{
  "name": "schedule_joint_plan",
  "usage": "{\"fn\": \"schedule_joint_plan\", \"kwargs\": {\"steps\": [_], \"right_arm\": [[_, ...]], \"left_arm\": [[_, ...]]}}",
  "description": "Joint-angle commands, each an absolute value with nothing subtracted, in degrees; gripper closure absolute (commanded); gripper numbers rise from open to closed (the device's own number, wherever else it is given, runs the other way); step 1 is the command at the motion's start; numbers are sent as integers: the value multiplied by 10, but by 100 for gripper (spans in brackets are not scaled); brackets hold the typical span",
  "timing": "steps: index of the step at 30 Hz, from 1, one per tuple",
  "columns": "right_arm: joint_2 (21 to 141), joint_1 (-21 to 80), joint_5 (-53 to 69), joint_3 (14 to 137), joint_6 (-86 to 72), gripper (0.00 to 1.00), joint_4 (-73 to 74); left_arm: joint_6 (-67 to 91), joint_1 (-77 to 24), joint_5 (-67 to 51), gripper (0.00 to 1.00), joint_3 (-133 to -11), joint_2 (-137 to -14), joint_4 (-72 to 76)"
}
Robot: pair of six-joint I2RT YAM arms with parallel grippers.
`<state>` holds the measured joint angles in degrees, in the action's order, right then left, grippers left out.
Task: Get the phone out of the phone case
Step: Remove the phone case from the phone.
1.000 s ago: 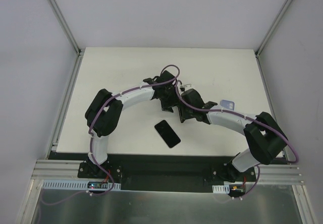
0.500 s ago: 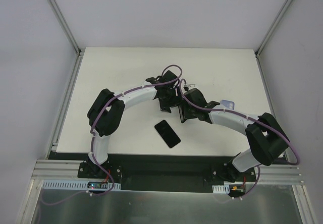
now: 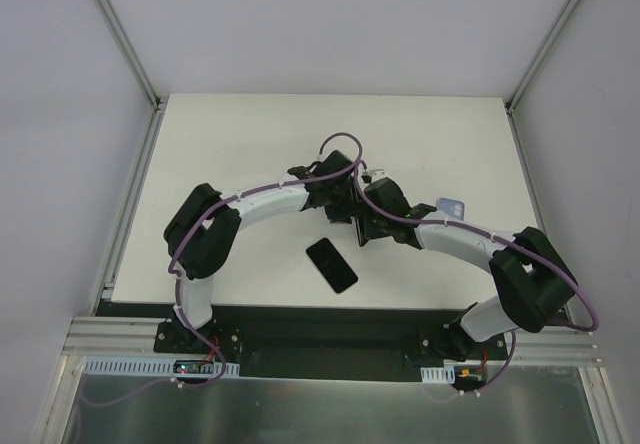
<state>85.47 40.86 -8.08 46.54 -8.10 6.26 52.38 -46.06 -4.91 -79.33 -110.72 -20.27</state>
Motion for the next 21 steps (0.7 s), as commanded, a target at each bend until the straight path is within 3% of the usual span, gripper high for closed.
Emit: {"fn": "schedule_joint_plan", "kwargs": {"steps": [1,11,21], "right_arm": [[819,411,-54,464,-89,99,45],[798,398,-70,452,-119,98,54],[785,366,-49,446,-121,99,52]], "left_arm": [[517,-481,12,66,-708,-1136,-341],[512,-480,21,73,-701,-1150,-345],[541,-473,69,73,-630,-1093,-361]]}}
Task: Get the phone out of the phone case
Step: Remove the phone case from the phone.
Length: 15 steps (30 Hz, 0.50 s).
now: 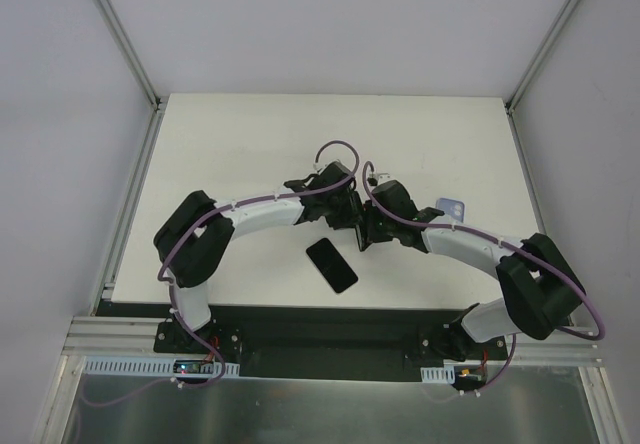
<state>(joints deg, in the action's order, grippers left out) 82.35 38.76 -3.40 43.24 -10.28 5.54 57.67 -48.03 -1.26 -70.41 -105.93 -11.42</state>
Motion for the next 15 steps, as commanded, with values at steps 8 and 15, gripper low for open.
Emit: {"fn": "schedule_joint_plan", "kwargs": {"steps": [8,15], "right_arm": [[789,366,-54,446,-127,99,58],[799,367,-63,454,-142,99,67]], "left_arm": [[564,-462,92,80,-605,-1056,-364],[569,-461,108,90,-600,-1054,-379]]}}
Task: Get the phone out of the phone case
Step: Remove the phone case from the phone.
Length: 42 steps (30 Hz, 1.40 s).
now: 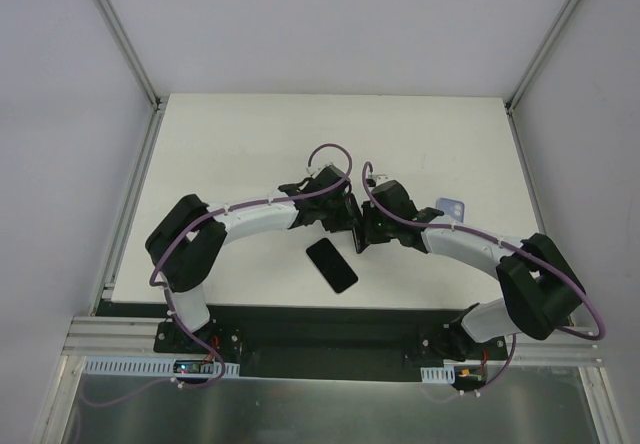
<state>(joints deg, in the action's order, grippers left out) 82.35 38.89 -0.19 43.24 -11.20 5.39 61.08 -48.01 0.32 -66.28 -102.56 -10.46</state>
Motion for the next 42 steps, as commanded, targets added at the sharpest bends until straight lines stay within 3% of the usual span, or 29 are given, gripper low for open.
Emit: {"fn": "schedule_joint_plan", "kwargs": {"steps": [1,6,15,30,36,39,42], "right_arm": [[799,367,-66,455,-143,98,69],[795,367,-94,469,-162,98,93],[778,366,-120,482,-166,99,119],[835,375,-132,489,-178,98,111],[874,381,-141,498,-199,84,111],[876,376,-142,497,-210,97,112],[856,360,-141,475,-219,99,107]], "left_arm": [[566,-462,112,91,-601,-1055,-380],[563,-465,150,100,-616,-1070,-427],[575,-468,209,100,-620,-1054,-517],[548,-473,170,100,-665,-1126,-496],[541,-474,149,100,-646,-1122,-476],[536,-472,148,100,-644,-1121,-475],[533,-466,149,100,-634,-1115,-475]]}}
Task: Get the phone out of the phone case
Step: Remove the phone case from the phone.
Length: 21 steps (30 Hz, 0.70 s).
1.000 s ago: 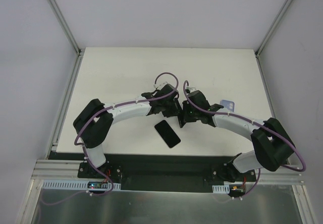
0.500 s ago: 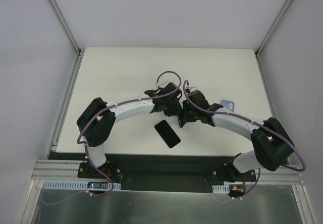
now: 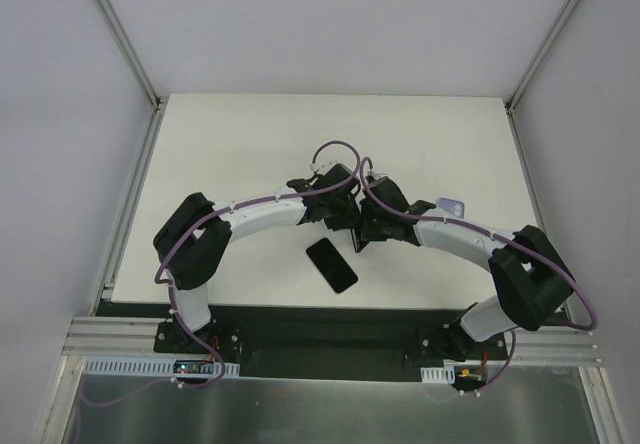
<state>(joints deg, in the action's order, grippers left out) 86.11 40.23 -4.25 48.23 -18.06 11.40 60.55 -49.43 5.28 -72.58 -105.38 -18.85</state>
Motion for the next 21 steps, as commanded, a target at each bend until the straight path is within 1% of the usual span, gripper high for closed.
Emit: {"fn": "schedule_joint_plan", "kwargs": {"steps": [1,10,15,21], "right_arm": [[849,347,-139,461,-217,99,106],[783,273,-101,403,-209,99,83],[780,257,-98,397,-205,99,82],[802,243,-104,400,-204,99,88]], "left_arm": [[532,-463,149,100,-631,-1110,-474],[509,-442,144,100,-608,-1063,-470],[493,-441,134,100,-602,-1033,-464],[473,-441,113,100,-602,-1013,-456]]}}
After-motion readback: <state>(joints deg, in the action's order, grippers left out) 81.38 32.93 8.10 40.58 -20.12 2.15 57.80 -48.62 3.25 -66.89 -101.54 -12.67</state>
